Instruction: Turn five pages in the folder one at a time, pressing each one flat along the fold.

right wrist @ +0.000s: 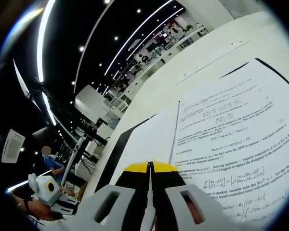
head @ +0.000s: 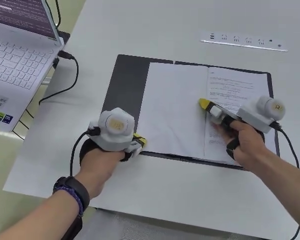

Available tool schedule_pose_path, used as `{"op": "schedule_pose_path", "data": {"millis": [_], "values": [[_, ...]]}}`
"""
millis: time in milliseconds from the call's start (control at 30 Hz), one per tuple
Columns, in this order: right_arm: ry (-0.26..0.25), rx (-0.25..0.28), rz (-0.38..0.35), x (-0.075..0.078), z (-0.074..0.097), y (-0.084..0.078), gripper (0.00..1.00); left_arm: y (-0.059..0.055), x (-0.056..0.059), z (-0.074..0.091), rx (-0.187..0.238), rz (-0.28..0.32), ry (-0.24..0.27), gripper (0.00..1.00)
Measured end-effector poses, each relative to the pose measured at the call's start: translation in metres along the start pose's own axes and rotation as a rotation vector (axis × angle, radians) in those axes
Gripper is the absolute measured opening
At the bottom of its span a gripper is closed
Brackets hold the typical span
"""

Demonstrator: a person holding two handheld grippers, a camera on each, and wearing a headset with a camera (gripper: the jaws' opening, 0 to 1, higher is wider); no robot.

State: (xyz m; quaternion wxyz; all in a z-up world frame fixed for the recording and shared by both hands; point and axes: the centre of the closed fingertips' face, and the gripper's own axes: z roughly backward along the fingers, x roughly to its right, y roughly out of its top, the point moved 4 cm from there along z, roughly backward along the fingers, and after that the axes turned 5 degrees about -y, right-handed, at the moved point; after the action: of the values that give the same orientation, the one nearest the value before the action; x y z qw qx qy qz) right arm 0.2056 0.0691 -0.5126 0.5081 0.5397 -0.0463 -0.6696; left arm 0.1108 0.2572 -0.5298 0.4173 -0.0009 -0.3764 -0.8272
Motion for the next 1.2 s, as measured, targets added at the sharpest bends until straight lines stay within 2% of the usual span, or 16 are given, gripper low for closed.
{"op": "schedule_pose_path", "data": {"millis": [467, 633, 733, 1200], "values": [[0.009, 0.033, -0.044, 0.009, -0.011, 0.012, 0.0, 0.0, -0.002, -0.001, -0.005, 0.012, -0.011, 0.0], [0.01, 0.065, -0.095, 0.014, -0.019, 0.02, 0.0, 0.001, -0.001, -0.001, -0.009, 0.005, -0.008, 0.0], [0.011, 0.077, -0.1, 0.014, -0.021, 0.022, 0.0, 0.001, -0.001, -0.001, -0.012, -0.005, -0.008, 0.0], [-0.026, 0.126, -0.144, 0.017, -0.039, 0.041, 0.0, 0.001, 0.0, -0.001, -0.012, -0.008, 0.002, 0.0]]}}
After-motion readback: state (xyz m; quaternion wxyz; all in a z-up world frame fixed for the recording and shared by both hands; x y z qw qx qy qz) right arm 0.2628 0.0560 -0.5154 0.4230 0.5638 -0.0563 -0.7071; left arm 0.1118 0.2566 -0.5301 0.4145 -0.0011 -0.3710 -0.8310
